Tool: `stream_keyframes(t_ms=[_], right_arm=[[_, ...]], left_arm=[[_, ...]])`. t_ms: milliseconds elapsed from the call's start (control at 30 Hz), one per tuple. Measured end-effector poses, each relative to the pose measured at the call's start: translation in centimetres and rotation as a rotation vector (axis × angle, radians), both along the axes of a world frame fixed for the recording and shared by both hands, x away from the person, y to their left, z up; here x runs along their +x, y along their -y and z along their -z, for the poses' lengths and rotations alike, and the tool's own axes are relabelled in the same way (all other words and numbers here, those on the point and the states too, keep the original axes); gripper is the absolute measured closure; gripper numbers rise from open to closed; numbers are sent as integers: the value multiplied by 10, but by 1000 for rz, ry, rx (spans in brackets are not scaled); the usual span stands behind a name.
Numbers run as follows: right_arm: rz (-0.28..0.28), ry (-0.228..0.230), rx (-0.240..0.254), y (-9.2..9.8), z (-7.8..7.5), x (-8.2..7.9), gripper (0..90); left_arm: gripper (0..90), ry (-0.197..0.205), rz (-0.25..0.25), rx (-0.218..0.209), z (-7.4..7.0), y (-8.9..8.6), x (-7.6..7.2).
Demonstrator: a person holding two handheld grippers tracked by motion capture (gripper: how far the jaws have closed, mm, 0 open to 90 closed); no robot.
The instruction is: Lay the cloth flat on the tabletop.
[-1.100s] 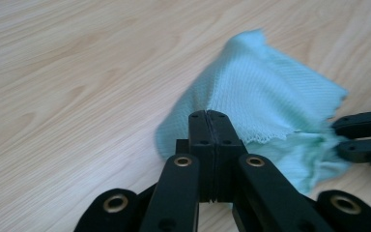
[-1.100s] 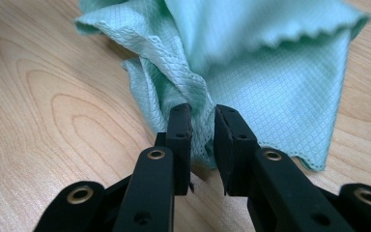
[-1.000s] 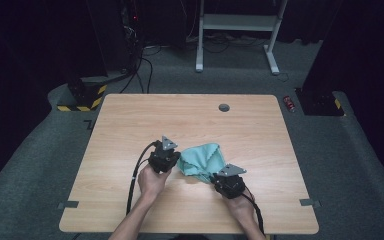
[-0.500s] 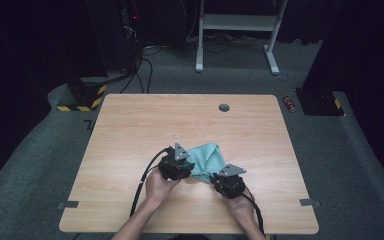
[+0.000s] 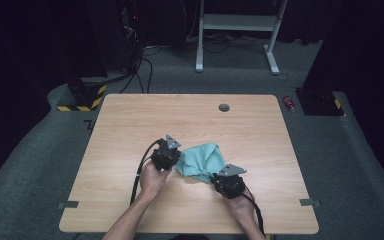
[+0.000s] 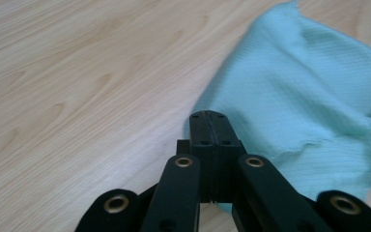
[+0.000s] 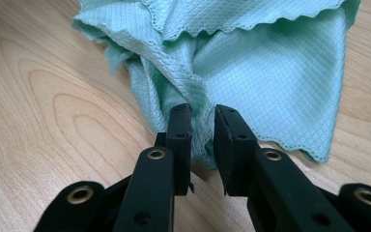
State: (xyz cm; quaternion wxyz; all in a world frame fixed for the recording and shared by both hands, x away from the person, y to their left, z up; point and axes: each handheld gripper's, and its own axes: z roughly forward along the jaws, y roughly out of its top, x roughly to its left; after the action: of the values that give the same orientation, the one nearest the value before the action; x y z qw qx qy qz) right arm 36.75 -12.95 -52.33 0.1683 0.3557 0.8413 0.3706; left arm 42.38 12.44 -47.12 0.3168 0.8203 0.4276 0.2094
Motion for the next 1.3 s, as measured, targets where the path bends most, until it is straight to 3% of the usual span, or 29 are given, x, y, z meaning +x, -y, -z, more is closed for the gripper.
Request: stream_keyframes(t_ms=[100, 167, 267, 367, 467, 500, 533, 600, 733, 800, 867, 1000, 1133, 1167, 1300], right_arm=[[0, 1, -1, 0, 0, 0, 771], [0, 1, -1, 0, 0, 0, 771], [0, 1, -1, 0, 0, 0, 771], [-1, 4, -2, 0, 0, 0, 771], [-1, 4, -2, 0, 0, 0, 771], [-1, 4, -2, 0, 0, 0, 771], [-1, 4, -2, 0, 0, 0, 771], [0, 1, -1, 0, 0, 0, 771], [-4, 4, -2, 0, 0, 0, 774], [-1, 1, -1, -1, 0, -1, 776], [-2, 1, -3, -1, 0, -1, 776], [-4, 3, -4, -1, 0, -1, 776], [-5, 5, -5, -1, 0, -1, 778], [-7, 7, -6, -1, 0, 0, 778], [-6, 7, -6, -1, 0, -1, 779]], left_arm=[[900, -15, -36, -21, 3, -10, 4], [881, 0, 10, -59, 1, -9, -1], [633, 9, 94, -89, -4, 4, -11], [532, 0, 143, -101, -1, 17, -15], [500, -22, 159, -82, 5, 24, -13], [499, -39, 149, -53, 12, 30, -8], [507, -39, 149, -53, 12, 30, -8], [597, -46, 94, -2, 20, 30, 0], [890, -54, 75, 20, 23, 26, 7], [898, -65, 75, 29, 23, 25, 8], [900, -51, 65, 33, 21, 22, 8], [900, -31, 7, -44, 12, 6, 13], [900, -31, -45, -61, 6, -8, 21], [898, -44, -83, -85, 5, -16, 27], [890, -75, -100, -36, 15, -23, 29]])
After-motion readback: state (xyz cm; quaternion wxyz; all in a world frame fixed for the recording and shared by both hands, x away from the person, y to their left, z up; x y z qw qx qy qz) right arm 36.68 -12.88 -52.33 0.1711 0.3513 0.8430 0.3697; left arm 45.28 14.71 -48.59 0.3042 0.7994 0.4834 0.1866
